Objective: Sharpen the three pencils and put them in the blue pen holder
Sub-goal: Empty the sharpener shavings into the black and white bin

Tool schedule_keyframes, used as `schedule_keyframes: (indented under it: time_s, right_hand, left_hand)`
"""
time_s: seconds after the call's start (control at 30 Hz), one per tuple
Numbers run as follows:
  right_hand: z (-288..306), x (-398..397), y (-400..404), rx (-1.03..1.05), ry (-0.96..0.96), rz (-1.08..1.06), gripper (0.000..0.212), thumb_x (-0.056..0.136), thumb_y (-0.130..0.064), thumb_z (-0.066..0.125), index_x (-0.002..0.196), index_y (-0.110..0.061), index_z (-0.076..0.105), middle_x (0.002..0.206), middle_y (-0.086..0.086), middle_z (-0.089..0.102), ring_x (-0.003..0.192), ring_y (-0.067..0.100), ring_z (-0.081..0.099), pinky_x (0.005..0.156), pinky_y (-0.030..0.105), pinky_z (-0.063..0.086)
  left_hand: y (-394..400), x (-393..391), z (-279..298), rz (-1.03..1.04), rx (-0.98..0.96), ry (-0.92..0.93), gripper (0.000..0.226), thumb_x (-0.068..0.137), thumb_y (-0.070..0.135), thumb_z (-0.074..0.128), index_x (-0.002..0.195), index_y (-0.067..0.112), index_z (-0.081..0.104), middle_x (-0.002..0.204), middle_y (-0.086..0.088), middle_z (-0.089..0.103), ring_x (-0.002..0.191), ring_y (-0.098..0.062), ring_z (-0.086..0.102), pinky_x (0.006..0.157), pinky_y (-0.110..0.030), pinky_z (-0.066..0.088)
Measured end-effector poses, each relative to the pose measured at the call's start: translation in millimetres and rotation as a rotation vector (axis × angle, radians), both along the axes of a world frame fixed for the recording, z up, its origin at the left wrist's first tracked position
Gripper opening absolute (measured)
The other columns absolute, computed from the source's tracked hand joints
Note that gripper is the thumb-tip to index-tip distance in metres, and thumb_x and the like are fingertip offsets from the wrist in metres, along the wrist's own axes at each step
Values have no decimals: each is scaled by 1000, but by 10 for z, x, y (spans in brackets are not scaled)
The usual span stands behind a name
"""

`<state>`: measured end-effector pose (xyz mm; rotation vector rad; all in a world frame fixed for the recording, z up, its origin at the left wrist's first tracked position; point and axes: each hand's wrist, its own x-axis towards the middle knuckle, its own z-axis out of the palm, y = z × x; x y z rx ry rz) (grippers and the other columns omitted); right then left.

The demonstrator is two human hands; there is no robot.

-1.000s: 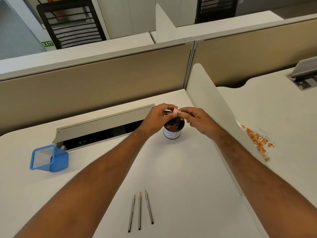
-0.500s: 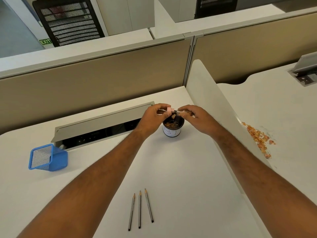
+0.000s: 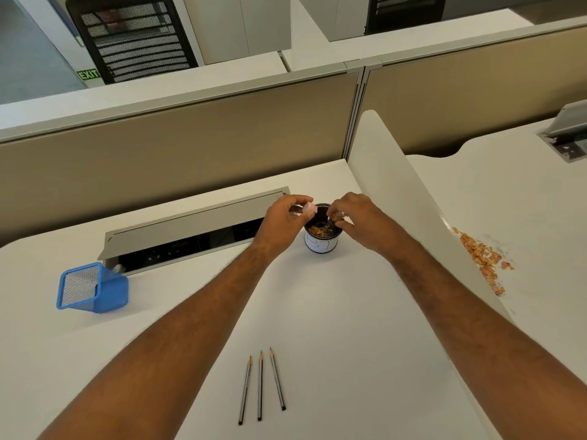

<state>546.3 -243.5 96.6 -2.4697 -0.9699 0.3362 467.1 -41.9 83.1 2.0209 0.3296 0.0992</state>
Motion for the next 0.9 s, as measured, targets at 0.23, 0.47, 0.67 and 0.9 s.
schedule_keyframes:
  time_s: [0.23, 0.47, 0.67, 0.9]
  right_hand:
    - [87, -71, 70, 130, 114, -122, 37, 96, -19, 75, 127, -20, 54, 108, 3, 71, 96, 21, 67, 72, 20, 48]
    - [116, -104, 102, 134, 72, -118, 25, 98, -20, 73, 116, -17, 55, 106, 3, 71, 95, 22, 66, 81, 36, 58]
    - [79, -110, 93, 104, 30, -130, 22, 103, -21, 66, 122, -14, 57, 114, 5, 69, 99, 22, 63, 80, 34, 54]
    - [-28, -108, 108, 50, -114, -55, 57, 110, -16, 52, 164, -23, 35, 125, 11, 62, 109, 25, 55, 93, 36, 49]
  left_hand:
    - [-63, -48, 33, -56, -3, -8, 30, 107, 31, 67, 132, 16, 73, 126, 0, 71, 106, -5, 67, 81, -7, 51]
    - [-132, -69, 28, -50, 24, -57, 26, 109, 27, 65, 130, 16, 73, 120, 4, 68, 104, -4, 68, 84, -7, 55]
    - [-140, -109, 25, -42, 26, -94, 28, 109, 29, 64, 132, 14, 73, 122, 2, 68, 107, -5, 68, 91, -12, 56]
    - [-186, -153, 115, 113, -40, -207, 30, 109, 28, 63, 136, 15, 71, 123, 9, 63, 112, -3, 68, 92, -6, 54]
